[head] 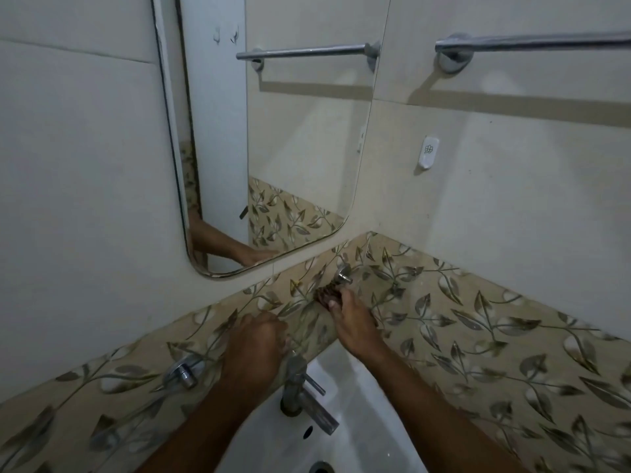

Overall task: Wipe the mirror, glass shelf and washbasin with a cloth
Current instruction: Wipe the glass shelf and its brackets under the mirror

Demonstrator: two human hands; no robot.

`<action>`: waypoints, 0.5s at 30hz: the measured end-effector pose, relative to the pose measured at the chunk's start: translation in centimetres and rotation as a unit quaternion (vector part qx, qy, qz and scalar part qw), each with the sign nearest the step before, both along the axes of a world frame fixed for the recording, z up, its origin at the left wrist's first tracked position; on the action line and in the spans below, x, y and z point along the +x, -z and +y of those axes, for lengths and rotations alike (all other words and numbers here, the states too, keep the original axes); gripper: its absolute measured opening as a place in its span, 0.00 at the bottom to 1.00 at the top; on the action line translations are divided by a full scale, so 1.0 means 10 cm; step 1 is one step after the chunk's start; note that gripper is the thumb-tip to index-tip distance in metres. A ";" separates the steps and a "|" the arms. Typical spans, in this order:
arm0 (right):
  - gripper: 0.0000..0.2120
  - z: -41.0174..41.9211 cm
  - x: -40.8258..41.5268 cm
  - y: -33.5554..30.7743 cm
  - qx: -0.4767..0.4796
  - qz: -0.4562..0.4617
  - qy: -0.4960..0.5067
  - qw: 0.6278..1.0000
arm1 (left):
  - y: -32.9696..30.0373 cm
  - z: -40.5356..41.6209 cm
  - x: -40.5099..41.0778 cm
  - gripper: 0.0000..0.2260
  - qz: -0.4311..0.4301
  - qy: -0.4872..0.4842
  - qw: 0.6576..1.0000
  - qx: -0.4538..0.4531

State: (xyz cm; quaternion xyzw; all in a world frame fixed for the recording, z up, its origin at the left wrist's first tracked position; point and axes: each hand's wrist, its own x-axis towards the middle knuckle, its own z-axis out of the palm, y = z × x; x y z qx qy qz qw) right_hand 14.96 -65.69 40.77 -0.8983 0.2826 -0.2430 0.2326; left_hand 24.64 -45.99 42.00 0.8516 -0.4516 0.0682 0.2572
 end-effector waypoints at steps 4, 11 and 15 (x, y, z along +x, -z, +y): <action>0.15 0.05 -0.22 0.06 -0.068 -0.013 -0.072 0.995 | 0.19 -0.23 0.09 0.12 0.012 0.018 1.000 0.000; 0.18 -0.62 -0.12 -0.14 -0.100 0.101 0.068 0.988 | 0.15 -0.47 0.01 0.09 0.006 0.006 0.999 0.043; 0.22 -0.79 0.07 -0.27 -0.158 0.196 0.087 0.964 | 0.09 -0.48 -0.07 0.12 -0.009 0.009 0.999 0.045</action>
